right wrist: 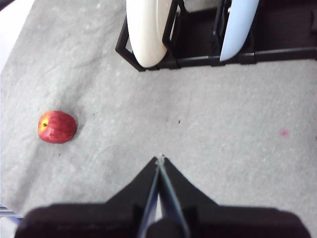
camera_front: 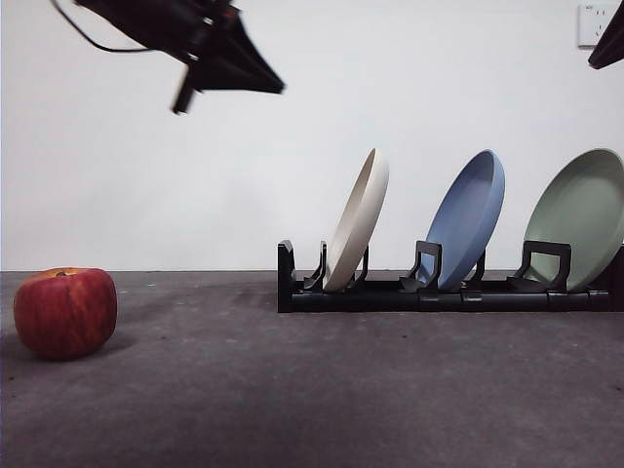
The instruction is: Take the yellow plate from the plate rack,put the plate on the table,take the apple from the table,put the apple in the plate
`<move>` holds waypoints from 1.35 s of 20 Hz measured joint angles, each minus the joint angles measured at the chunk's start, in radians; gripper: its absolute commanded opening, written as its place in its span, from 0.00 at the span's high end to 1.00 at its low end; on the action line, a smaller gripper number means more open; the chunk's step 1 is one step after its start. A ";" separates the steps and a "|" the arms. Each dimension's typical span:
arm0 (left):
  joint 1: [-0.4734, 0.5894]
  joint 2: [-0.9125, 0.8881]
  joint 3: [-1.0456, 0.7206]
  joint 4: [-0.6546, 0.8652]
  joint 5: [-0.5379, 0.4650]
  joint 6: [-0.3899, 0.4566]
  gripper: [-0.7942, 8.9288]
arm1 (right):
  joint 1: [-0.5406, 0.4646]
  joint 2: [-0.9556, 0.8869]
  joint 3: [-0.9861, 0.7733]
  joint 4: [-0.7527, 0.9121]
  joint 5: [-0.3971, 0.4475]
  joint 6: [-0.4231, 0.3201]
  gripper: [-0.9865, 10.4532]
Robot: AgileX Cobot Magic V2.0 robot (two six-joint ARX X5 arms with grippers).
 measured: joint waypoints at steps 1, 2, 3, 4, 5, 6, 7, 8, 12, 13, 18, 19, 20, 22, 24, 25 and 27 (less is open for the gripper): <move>-0.010 0.039 0.051 -0.010 0.000 0.006 0.71 | 0.000 0.000 0.000 -0.006 0.000 0.000 0.91; -0.021 0.082 0.111 -0.018 0.000 0.011 0.56 | 0.000 0.000 0.000 -0.019 0.000 0.000 0.91; -0.029 0.111 0.152 -0.020 0.000 0.015 0.45 | 0.000 0.000 0.000 -0.023 0.000 0.000 0.91; -0.039 0.140 0.194 -0.020 -0.002 0.021 0.35 | 0.000 0.000 0.000 -0.024 0.000 0.000 0.91; -0.048 0.155 0.216 -0.019 -0.013 0.030 0.28 | 0.000 0.000 0.000 -0.024 0.000 0.000 0.91; -0.059 0.169 0.234 -0.018 -0.038 0.043 0.26 | 0.000 0.000 0.000 -0.024 0.000 0.000 0.91; -0.071 0.172 0.238 -0.017 -0.076 0.055 0.25 | 0.000 0.000 0.000 -0.025 0.000 0.000 0.91; -0.087 0.173 0.238 -0.018 -0.137 0.071 0.23 | 0.000 0.001 0.000 -0.027 0.000 0.000 0.91; -0.135 0.174 0.238 -0.021 -0.241 0.137 0.23 | 0.000 0.002 0.000 -0.040 0.000 0.000 0.91; -0.144 0.174 0.238 -0.021 -0.248 0.146 0.23 | 0.000 0.004 0.000 -0.041 0.000 0.000 0.91; -0.185 0.224 0.242 -0.032 -0.309 0.175 0.23 | 0.000 0.019 0.000 -0.043 0.000 0.000 0.91; -0.191 0.247 0.242 -0.033 -0.309 0.177 0.23 | 0.000 0.019 0.000 -0.043 0.000 -0.001 0.91; -0.195 0.269 0.242 -0.034 -0.310 0.180 0.23 | 0.000 0.019 0.000 -0.043 0.000 -0.003 0.91; -0.202 0.307 0.241 -0.037 -0.315 0.187 0.24 | 0.000 0.019 0.000 -0.044 0.001 -0.005 0.91; -0.205 0.320 0.241 -0.041 -0.316 0.198 0.26 | 0.000 0.019 0.000 -0.046 0.001 -0.009 0.91; -0.206 0.320 0.241 -0.040 -0.316 0.203 0.32 | 0.000 0.019 0.000 -0.046 0.002 -0.016 0.91; -0.206 0.320 0.241 -0.036 -0.316 0.209 0.48 | 0.000 0.019 0.000 -0.045 0.004 -0.023 0.91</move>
